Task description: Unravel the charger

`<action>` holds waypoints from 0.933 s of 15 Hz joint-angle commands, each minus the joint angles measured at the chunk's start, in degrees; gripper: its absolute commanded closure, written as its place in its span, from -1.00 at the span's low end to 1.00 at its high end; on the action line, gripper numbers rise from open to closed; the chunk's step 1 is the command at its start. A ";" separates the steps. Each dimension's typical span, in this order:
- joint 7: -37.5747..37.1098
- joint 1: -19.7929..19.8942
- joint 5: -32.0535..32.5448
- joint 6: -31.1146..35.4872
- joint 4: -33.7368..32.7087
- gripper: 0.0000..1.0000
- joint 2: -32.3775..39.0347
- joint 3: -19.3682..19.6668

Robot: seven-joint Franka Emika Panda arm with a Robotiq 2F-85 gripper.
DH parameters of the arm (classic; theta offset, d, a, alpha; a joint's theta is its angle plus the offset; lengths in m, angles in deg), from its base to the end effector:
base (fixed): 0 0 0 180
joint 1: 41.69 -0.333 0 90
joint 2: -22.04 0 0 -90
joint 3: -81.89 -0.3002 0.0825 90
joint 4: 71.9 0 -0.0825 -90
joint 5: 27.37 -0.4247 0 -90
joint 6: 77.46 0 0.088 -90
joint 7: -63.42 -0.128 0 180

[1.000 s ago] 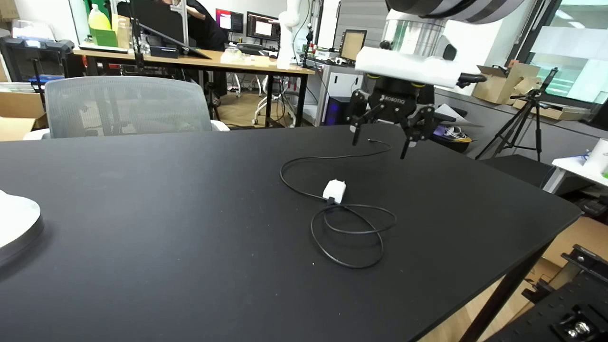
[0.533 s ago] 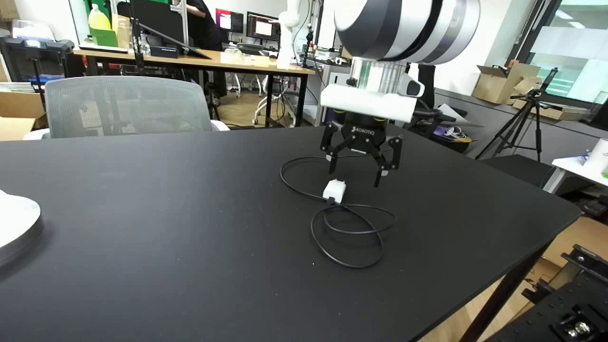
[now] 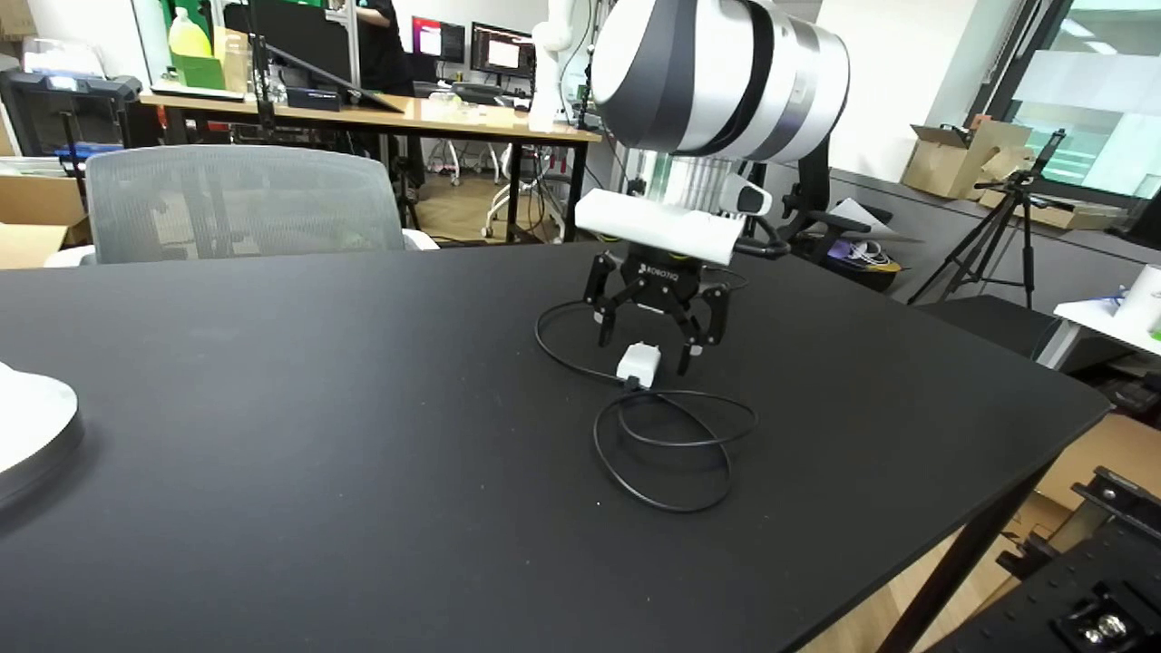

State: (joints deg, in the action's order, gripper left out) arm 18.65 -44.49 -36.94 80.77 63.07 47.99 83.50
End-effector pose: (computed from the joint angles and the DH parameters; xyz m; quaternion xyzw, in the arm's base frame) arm 0.5039 0.0028 0.0605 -0.8968 0.4413 0.0300 0.0122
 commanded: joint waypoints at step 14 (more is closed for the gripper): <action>1.08 -10.73 6.63 6.28 1.03 0.62 -2.89 10.42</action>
State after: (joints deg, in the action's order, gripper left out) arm 22.09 -49.15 -35.58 85.37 62.34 48.76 87.76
